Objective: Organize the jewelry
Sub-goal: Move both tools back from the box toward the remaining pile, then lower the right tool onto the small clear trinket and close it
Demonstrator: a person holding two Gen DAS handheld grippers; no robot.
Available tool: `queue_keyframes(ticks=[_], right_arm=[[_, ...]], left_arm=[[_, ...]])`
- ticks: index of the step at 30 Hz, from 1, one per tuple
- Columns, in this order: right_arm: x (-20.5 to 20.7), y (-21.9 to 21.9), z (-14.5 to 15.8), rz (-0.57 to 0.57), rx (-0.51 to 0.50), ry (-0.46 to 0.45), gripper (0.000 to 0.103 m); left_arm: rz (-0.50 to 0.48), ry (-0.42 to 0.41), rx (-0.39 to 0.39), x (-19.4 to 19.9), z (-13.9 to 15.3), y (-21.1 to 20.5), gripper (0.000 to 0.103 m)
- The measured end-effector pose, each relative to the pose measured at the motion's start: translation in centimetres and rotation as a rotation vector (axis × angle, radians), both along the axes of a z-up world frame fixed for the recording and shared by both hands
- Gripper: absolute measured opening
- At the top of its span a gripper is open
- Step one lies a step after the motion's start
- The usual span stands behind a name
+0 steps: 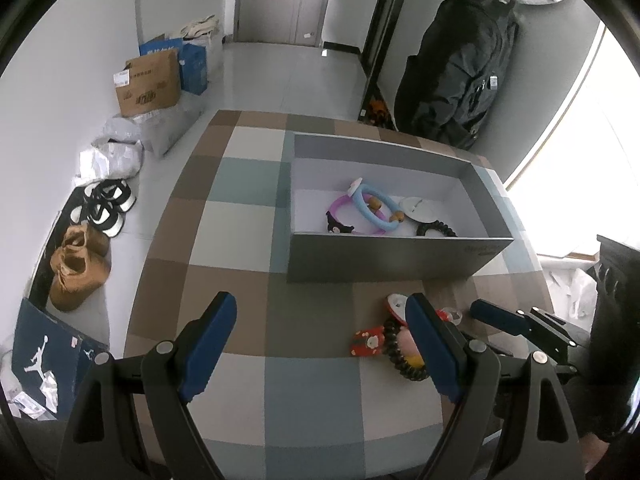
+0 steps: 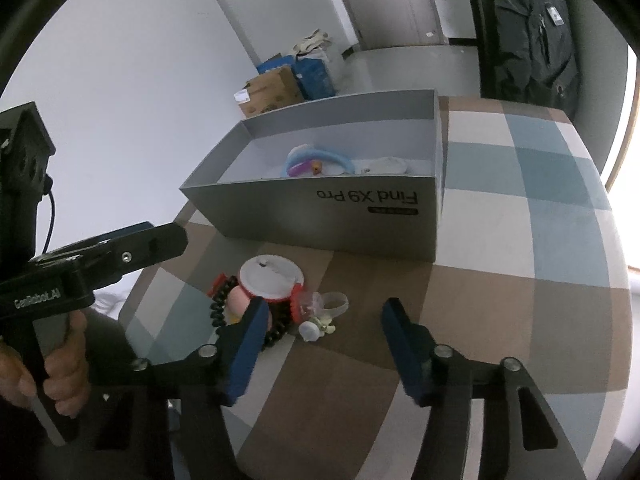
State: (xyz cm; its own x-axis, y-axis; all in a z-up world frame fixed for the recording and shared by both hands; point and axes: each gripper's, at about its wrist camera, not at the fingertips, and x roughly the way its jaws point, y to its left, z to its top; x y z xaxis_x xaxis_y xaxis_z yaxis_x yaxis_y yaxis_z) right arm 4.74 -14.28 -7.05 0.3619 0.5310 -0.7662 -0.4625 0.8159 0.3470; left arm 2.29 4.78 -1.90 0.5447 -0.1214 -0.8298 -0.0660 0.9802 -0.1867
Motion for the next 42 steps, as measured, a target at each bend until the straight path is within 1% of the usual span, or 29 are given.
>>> queue_keyframes(ticks=[2,5,6,7,11,13,14,16,20,23,27,29,37,42], right_arm=[[0.0,0.2,0.2,0.006,0.004,-0.005,0.051],[-0.1,0.7,0.1,0.012,-0.021,-0.02,0.05],[-0.1,0.9,0.1,0.013,-0.028,-0.02,0.048],[-0.1,1.0,0.0,0.013,-0.031,-0.02,0.044],[-0.1,1.3,-0.1,0.008,-0.051,-0.03,0.039],[-0.1,1.2,-0.2,0.009,-0.06,-0.031,0.03],[0.0,1.4,-0.1,0.009,-0.058,-0.03,0.029],[0.1,1.3,-0.2,0.005,-0.049,-0.02,0.029],[-0.1,1.3,-0.1,0.008,-0.051,-0.025,0.029],[-0.3,1.2,0.0,0.012,-0.048,-0.03,0.029],[-0.6,0.7,0.5,0.0,-0.027,-0.043,0.029],[-0.7,0.4,0.7,-0.009,-0.01,-0.046,0.029],[-0.6,-1.7,1.7,-0.057,0.049,-0.056,0.029],[-0.6,-2.8,2.5,-0.081,0.076,-0.067,0.029]], left_arm=[[-0.003,0.0,-0.007,0.1,0.1,0.2,0.083],[-0.006,-0.013,0.0,0.0,0.2,0.2,0.083],[-0.007,-0.014,-0.001,0.1,0.2,0.3,0.083],[-0.007,-0.011,-0.001,0.1,0.1,0.3,0.083],[0.002,0.003,-0.012,0.3,-0.1,0.6,0.083],[0.003,-0.006,-0.026,0.2,0.1,0.7,0.083],[0.0,-0.013,-0.025,0.1,0.3,0.7,0.083],[-0.011,-0.029,-0.012,0.0,0.4,0.4,0.083],[-0.021,-0.025,-0.013,0.1,0.2,0.3,0.083],[-0.03,-0.026,-0.038,0.1,0.1,0.2,0.083],[-0.07,-0.065,-0.078,-0.1,0.7,0.1,0.083],[-0.089,-0.071,-0.098,-0.1,0.6,-0.1,0.083],[-0.123,0.001,-0.224,1.4,-0.4,-0.5,0.083],[-0.109,0.061,-0.263,2.5,-1.5,-0.7,0.083]])
